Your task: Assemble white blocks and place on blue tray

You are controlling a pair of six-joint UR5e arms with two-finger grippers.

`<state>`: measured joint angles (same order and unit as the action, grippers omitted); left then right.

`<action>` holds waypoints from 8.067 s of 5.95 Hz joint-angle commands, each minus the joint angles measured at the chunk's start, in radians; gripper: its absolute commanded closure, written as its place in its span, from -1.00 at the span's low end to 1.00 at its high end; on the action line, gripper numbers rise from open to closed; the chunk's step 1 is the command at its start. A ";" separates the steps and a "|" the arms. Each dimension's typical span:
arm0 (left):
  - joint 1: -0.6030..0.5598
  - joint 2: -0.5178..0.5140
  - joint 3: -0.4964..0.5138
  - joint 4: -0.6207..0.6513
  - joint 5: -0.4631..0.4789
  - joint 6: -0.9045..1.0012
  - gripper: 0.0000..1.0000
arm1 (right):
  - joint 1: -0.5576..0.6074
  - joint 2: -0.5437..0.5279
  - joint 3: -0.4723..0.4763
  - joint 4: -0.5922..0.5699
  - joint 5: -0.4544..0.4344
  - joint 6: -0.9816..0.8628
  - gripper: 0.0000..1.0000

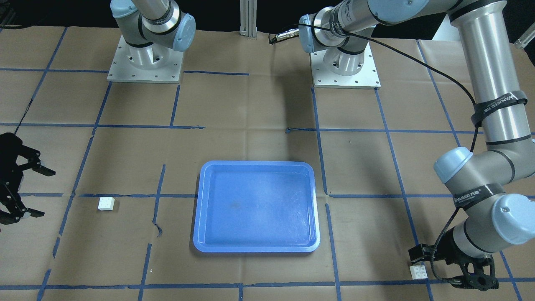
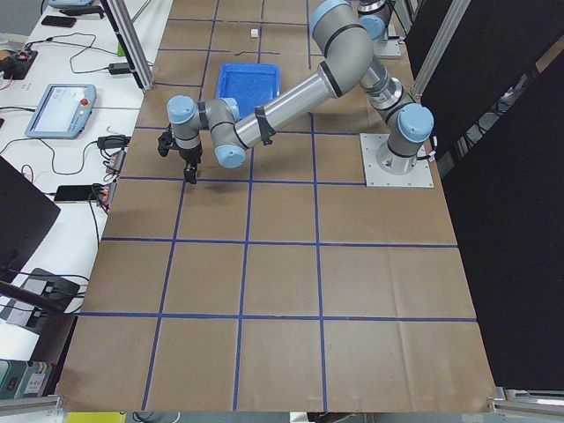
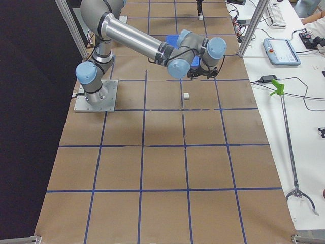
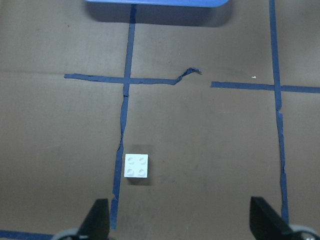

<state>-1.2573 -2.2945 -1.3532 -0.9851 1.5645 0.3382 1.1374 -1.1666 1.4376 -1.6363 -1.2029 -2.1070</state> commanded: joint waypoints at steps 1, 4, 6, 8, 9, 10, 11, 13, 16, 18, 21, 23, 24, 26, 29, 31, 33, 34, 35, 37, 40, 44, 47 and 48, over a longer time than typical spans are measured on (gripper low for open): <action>-0.004 -0.035 0.025 0.012 -0.033 -0.018 -0.94 | -0.042 0.098 0.050 -0.032 0.112 -0.083 -0.99; -0.020 -0.063 0.060 0.011 -0.035 -0.030 -0.83 | -0.044 0.165 0.186 -0.173 0.126 -0.117 -0.99; -0.024 -0.071 0.060 0.011 -0.032 -0.028 -0.15 | -0.044 0.157 0.210 -0.178 0.121 -0.113 -0.99; -0.024 -0.069 0.066 0.008 -0.034 -0.016 0.61 | -0.044 0.168 0.233 -0.178 0.106 -0.122 -1.00; -0.024 -0.068 0.065 0.006 -0.034 -0.010 0.92 | -0.044 0.167 0.247 -0.180 0.108 -0.116 -1.00; -0.027 -0.054 0.057 0.000 -0.035 -0.004 0.92 | -0.044 0.166 0.248 -0.180 0.109 -0.114 -0.99; -0.077 -0.013 0.033 -0.036 -0.034 0.001 0.92 | -0.044 0.166 0.247 -0.180 0.108 -0.111 -0.90; -0.251 0.110 -0.082 -0.098 -0.023 0.005 0.92 | -0.044 0.166 0.245 -0.181 0.108 -0.113 -0.11; -0.494 0.173 -0.113 -0.123 -0.017 0.124 0.92 | -0.044 0.162 0.244 -0.236 0.105 -0.113 0.48; -0.565 0.178 -0.118 -0.106 -0.017 0.406 0.92 | -0.044 0.131 0.219 -0.231 0.106 -0.097 0.56; -0.573 0.178 -0.241 0.056 -0.029 0.824 0.92 | -0.030 -0.052 0.218 -0.132 0.120 -0.004 0.56; -0.586 0.176 -0.335 0.146 -0.046 0.843 0.92 | -0.016 -0.114 0.242 -0.089 0.121 0.009 0.57; -0.600 0.176 -0.339 0.146 -0.075 0.844 0.91 | -0.016 -0.114 0.242 -0.102 0.124 0.012 0.57; -0.623 0.176 -0.348 0.144 -0.075 0.848 0.87 | -0.016 -0.100 0.239 -0.106 0.169 0.015 0.55; -0.623 0.158 -0.349 0.146 -0.072 0.846 0.65 | -0.016 -0.102 0.241 -0.105 0.221 0.015 0.53; -0.623 0.164 -0.349 0.146 -0.070 0.867 -0.96 | -0.016 -0.102 0.244 -0.099 0.251 0.015 0.48; -0.623 0.176 -0.346 0.138 -0.069 0.871 -0.97 | -0.016 -0.102 0.244 -0.094 0.264 0.015 0.48; -0.620 0.190 -0.340 0.131 -0.069 0.871 -0.97 | -0.016 -0.105 0.245 -0.092 0.264 0.015 0.48; -0.616 0.245 -0.314 0.033 -0.066 0.869 -0.97 | -0.015 -0.110 0.250 -0.089 0.264 0.015 0.48; -0.581 0.399 -0.291 -0.178 -0.075 0.861 -0.97 | 0.023 -0.116 0.270 -0.102 0.267 0.025 0.49; -0.507 0.626 -0.238 -0.540 -0.080 0.861 -0.97 | 0.164 -0.113 0.271 -0.158 0.270 0.175 0.49; -0.411 0.739 -0.253 -0.641 -0.064 0.705 -0.98 | 0.453 0.006 0.323 -0.682 0.264 0.721 0.48; -0.312 0.766 -0.230 -0.613 -0.038 0.277 -0.98 | 0.507 0.113 0.420 -0.905 0.252 0.775 0.48; -0.313 0.799 -0.230 -0.597 -0.035 0.083 -0.98 | 0.512 0.116 0.440 -0.928 0.255 0.775 0.48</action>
<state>-1.5736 -1.5225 -1.5847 -1.5968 1.5257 0.6018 1.6444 -1.0568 1.8496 -2.5306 -0.9499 -1.3334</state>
